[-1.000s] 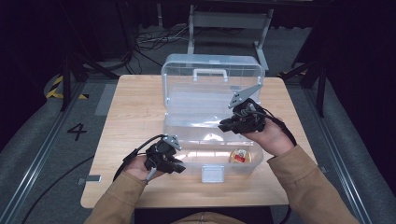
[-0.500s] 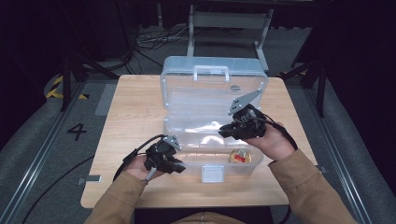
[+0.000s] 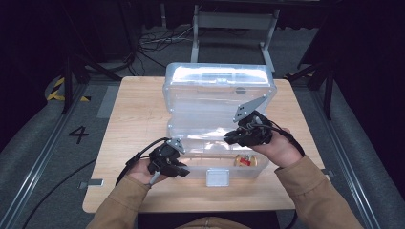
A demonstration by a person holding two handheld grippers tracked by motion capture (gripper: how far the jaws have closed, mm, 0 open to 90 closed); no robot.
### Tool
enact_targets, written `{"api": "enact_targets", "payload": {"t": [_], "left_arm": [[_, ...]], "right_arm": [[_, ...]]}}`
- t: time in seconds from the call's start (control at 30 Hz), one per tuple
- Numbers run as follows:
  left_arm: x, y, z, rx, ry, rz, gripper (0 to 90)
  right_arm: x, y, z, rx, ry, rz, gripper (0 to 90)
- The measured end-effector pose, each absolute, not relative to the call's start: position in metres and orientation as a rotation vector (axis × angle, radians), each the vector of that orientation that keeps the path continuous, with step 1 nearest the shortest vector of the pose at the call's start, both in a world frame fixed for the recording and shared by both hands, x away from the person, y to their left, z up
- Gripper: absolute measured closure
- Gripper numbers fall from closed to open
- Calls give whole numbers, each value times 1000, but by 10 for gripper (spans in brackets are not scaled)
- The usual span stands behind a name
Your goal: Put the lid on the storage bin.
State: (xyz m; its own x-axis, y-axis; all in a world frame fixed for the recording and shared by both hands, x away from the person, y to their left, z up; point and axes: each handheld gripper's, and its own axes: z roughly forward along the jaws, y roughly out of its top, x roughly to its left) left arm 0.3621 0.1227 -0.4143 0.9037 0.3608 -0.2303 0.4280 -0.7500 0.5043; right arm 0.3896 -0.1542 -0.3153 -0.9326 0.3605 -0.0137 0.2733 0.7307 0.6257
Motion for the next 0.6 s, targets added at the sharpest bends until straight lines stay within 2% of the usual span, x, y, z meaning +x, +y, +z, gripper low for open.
{"api": "enact_targets", "payload": {"t": [0.6], "left_arm": [[362, 122, -409, 2546, 579, -146, 746]], "right_arm": [[388, -154, -316, 512, 2783, 981, 804]]}}
